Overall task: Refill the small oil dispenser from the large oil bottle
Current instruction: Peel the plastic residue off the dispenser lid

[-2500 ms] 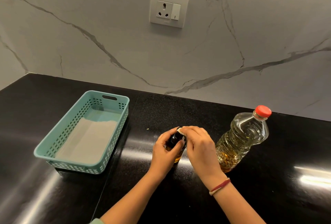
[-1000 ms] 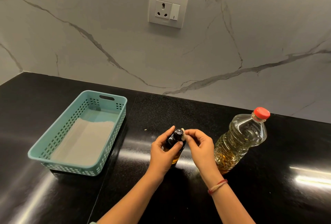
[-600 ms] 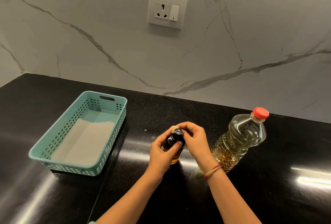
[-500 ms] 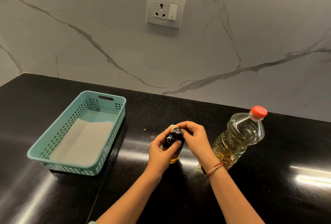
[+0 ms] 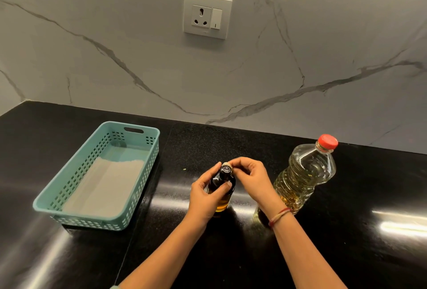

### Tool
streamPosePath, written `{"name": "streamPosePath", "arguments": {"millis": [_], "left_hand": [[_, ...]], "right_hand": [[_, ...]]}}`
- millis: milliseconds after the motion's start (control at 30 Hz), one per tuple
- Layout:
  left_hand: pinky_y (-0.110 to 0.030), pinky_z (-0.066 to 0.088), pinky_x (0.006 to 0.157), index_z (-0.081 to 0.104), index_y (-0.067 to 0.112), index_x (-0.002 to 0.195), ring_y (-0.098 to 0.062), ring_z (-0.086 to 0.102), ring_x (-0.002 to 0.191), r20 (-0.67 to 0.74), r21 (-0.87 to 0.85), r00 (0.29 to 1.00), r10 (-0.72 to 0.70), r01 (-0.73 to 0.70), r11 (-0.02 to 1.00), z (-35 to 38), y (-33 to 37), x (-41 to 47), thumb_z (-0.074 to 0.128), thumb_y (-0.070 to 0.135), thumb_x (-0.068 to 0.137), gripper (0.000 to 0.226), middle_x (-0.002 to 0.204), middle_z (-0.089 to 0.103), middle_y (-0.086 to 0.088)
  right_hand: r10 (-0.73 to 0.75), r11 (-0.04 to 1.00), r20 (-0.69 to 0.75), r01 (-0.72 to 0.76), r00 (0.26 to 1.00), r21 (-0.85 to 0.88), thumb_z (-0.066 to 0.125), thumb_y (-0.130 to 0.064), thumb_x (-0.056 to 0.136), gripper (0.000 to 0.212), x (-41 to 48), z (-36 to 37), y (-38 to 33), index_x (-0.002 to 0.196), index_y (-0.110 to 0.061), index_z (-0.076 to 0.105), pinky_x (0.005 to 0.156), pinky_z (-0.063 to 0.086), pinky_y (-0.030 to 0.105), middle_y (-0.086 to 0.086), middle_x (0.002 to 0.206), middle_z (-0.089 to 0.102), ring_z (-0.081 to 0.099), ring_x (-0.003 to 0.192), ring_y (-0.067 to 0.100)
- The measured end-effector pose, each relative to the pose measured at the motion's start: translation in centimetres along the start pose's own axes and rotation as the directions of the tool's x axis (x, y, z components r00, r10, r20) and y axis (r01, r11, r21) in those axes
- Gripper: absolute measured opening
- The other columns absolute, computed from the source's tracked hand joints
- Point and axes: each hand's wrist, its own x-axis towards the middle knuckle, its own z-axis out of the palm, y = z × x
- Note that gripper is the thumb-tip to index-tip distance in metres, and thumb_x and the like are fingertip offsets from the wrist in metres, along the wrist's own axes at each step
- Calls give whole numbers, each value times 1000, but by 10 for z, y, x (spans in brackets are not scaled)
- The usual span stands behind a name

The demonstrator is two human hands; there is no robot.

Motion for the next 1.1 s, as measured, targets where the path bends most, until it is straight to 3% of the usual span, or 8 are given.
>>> {"name": "streamPosePath", "arguments": {"millis": [67,200,400,533,667,800,900,1100], "left_hand": [[-10,46,89,57,25,128,6,55,116,15,40,1000,-1,0,999,-2,1,2,72,-1,81,56,123,60,15],[-30,28,113,40,39,141,-1,35,135,47,164,999,7,-14,986,-8,-1,9,77,11,79,78,141,44,17],[-50,11,119,55,57,117,-20,14,148,113,323,993,30,-65,944,-12,-3,16,68,51,64,55,132,53,28],[-54,15,119,58,56,114,-20,23,146,111,341,993,39,-75,937,-14,-7,19,68,54,64,51,123,59,27],[-63,23,112,58,52,118,-23,39,138,160,387,984,77,-134,912,-18,-9,21,69,58,69,50,124,62,20],[-60,9,116,55,61,106,-11,30,141,106,516,983,147,-181,837,-17,4,14,63,67,61,46,115,57,36],[-55,9,118,51,56,108,-5,31,137,77,588,967,242,-240,772,-22,2,9,61,72,60,52,112,48,42],[-26,32,109,63,47,108,13,39,126,121,408,955,269,-295,864,-34,-4,15,46,55,85,29,110,61,40]], "right_hand": [[14,999,62,-12,998,-36,57,4,87,26,5,-3,-4,90,-17,73,86,54,28,1,90,72,67,94,13],[37,996,203,-19,979,-88,55,5,87,30,9,-11,-10,96,-18,71,92,52,30,-1,96,72,66,99,12],[80,997,277,-76,958,-27,54,5,89,32,-1,-19,-22,106,-22,56,76,50,19,-1,103,71,66,98,4],[-113,938,148,155,982,-309,61,-8,86,38,-10,-20,-29,110,-37,62,83,53,29,-12,116,61,58,102,6],[-272,801,194,334,942,-498,67,-16,85,20,-14,-13,-38,104,-22,73,82,51,27,-5,106,65,60,96,9],[-293,744,188,347,937,-571,69,-15,84,14,-12,-5,-40,97,-13,75,78,53,38,2,92,67,63,85,16],[-278,737,187,334,942,-588,68,-16,85,14,-12,-3,-42,97,-12,75,79,53,37,2,92,66,62,86,16],[-269,752,179,323,946,-575,70,-15,84,11,-14,-3,-44,93,-12,75,78,53,36,2,91,66,62,85,15]]}}
